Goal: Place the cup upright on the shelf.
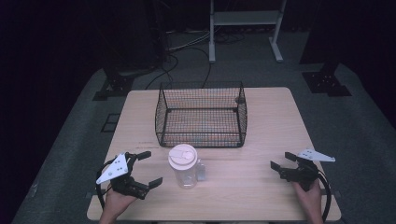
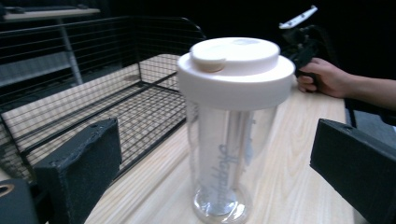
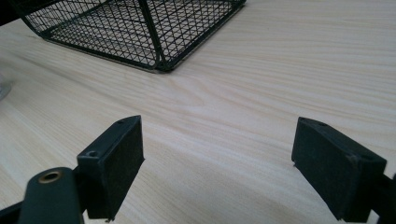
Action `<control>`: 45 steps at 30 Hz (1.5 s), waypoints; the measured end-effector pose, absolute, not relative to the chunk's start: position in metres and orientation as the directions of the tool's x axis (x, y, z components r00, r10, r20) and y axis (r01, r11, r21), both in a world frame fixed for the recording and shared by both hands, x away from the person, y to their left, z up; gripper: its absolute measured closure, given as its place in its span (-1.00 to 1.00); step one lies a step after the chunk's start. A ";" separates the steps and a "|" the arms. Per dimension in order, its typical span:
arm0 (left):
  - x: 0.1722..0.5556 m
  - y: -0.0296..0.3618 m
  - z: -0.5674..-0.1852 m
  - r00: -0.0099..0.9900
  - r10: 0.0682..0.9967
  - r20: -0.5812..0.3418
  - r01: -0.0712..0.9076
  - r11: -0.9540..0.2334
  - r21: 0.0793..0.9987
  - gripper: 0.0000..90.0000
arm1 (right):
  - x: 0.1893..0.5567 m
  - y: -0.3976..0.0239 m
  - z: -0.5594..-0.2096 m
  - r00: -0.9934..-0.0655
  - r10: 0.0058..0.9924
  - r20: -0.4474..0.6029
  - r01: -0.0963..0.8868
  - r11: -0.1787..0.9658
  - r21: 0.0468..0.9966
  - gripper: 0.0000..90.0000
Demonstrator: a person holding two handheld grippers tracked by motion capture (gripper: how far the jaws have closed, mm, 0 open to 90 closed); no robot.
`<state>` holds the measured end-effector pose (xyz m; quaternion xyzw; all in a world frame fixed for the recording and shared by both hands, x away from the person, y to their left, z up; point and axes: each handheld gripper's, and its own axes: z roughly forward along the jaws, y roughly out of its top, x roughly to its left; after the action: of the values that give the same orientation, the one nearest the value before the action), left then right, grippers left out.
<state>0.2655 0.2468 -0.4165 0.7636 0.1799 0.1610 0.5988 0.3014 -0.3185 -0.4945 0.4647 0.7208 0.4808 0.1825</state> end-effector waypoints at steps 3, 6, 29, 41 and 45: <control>0.268 0.241 -0.414 0.898 0.439 0.039 0.079 -0.247 0.966 -0.97 | 0.301 -0.319 -0.495 -0.502 0.845 0.185 0.494 0.105 0.863 -0.65; 0.271 0.234 -0.413 0.905 0.421 0.060 0.070 -0.288 0.955 -0.97 | 0.301 -0.319 -0.495 -0.503 0.844 0.186 0.495 0.104 0.863 -0.65; 0.292 0.204 -0.416 0.942 0.336 0.025 0.112 -0.380 0.918 -0.97 | 0.301 -0.319 -0.494 -0.504 0.844 0.185 0.494 0.106 0.863 -0.65; 0.298 0.193 -0.417 0.948 0.318 0.025 0.110 -0.399 0.910 -0.97 | 0.301 -0.319 -0.494 -0.505 0.843 0.184 0.494 0.108 0.863 -0.65; 0.301 0.190 -0.417 0.950 0.313 0.018 0.116 -0.406 0.906 -0.97 | 0.301 -0.318 -0.494 -0.506 0.843 0.182 0.492 0.110 0.864 -0.65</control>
<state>0.3009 0.1905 -0.4171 0.8334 0.1287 0.0927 0.5295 0.3013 -0.3185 -0.4945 0.4622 0.7222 0.4812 0.1822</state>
